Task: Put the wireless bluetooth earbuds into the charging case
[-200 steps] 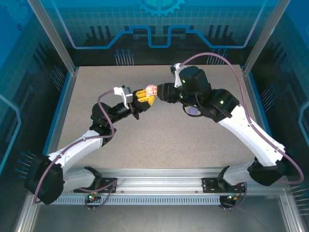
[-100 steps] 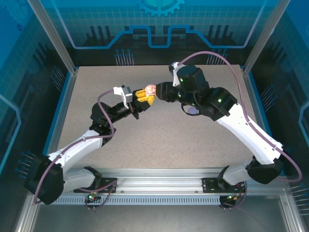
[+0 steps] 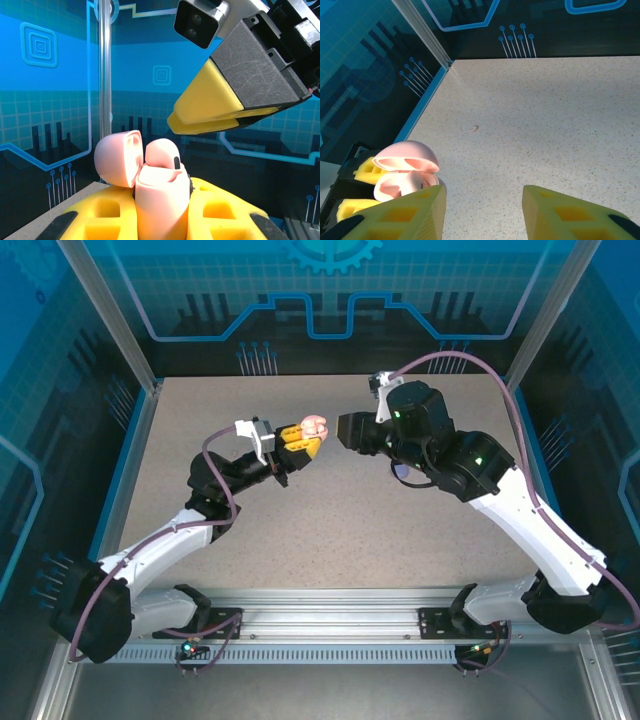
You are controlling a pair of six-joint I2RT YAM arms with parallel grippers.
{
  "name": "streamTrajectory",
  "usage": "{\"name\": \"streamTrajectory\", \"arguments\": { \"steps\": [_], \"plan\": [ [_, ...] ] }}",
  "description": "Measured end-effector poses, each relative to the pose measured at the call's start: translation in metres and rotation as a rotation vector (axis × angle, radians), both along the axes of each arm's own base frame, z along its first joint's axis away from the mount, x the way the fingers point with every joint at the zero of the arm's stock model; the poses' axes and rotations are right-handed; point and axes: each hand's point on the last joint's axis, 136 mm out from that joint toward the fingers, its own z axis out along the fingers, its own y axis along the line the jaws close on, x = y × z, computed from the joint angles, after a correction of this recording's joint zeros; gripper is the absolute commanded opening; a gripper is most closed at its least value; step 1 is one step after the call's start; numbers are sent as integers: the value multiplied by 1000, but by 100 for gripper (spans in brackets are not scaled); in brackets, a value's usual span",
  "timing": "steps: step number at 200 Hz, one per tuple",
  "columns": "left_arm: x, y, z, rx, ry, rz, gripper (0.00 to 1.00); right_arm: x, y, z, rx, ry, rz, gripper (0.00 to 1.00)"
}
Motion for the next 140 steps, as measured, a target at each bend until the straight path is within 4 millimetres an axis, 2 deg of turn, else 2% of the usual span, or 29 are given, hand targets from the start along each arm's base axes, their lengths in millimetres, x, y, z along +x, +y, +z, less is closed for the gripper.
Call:
{"name": "streamTrajectory", "arguments": {
  "steps": [21, 43, 69, 111, 140],
  "plan": [
    [0, 0, 0, 8, -16, 6, 0, 0, -13, -7, -5, 11, -35, 52],
    [1, 1, 1, 12, -31, 22, 0, 4, -37, -19, -9, 33, -99, 56],
    [6, 4, 2, 5, -32, 52, 0, 4, -58, -43, -20, 79, -158, 64],
    [15, 6, 1, 3, -30, 98, 0, 0, -68, -86, -57, 176, -189, 73],
    [24, 4, -7, 23, -20, 134, 0, -3, -66, -94, -53, 208, -178, 76]
  ]
}}
